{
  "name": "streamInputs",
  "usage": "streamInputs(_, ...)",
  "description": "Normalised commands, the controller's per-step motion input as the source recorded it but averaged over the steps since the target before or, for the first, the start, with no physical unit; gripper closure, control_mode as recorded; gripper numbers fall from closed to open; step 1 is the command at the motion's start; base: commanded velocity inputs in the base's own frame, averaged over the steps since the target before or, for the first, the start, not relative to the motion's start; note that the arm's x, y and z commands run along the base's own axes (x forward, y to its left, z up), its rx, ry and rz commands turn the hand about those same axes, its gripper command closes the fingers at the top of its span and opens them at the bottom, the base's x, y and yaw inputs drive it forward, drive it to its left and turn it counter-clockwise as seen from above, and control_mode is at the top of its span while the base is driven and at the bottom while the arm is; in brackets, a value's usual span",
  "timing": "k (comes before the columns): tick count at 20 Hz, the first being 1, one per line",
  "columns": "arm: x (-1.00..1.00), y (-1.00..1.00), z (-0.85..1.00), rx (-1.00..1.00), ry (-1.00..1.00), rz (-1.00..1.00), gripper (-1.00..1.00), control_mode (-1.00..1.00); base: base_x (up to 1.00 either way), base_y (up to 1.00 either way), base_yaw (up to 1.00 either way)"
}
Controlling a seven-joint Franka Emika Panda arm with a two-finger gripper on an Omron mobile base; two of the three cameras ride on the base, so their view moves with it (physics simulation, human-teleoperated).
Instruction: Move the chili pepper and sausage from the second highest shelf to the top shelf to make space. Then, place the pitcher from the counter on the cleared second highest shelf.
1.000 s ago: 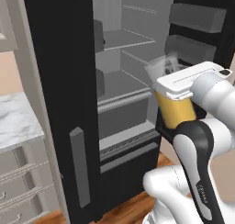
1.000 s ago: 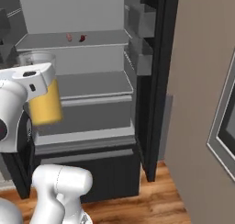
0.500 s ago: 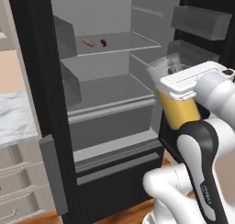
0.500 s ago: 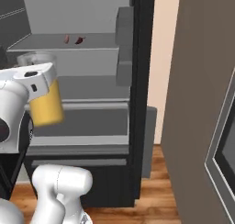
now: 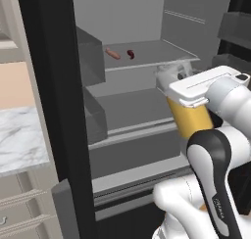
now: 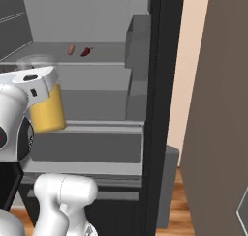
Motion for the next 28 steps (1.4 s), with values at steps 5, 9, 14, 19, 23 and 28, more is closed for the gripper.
streamInputs(5,0.00,0.00,0.00,0.00,0.00,0.00,1.00,1.00,0.26,0.02,0.05)
streamInputs(9,0.00,0.02,-0.15,-0.06,0.00,0.00,1.00,-1.00,0.00,0.00,0.00)
streamInputs(14,-0.03,0.00,-0.11,-0.05,0.01,0.00,1.00,-1.00,0.00,0.00,0.00)
streamInputs(19,-0.05,0.00,-0.05,-0.02,0.00,0.00,1.00,-1.00,0.00,0.00,0.00)
streamInputs(23,-0.01,0.00,0.00,-0.01,0.00,0.00,1.00,-1.00,0.00,0.00,0.00)
streamInputs(28,0.00,0.09,-0.03,0.00,0.00,0.01,1.00,-1.00,0.00,0.00,0.00)
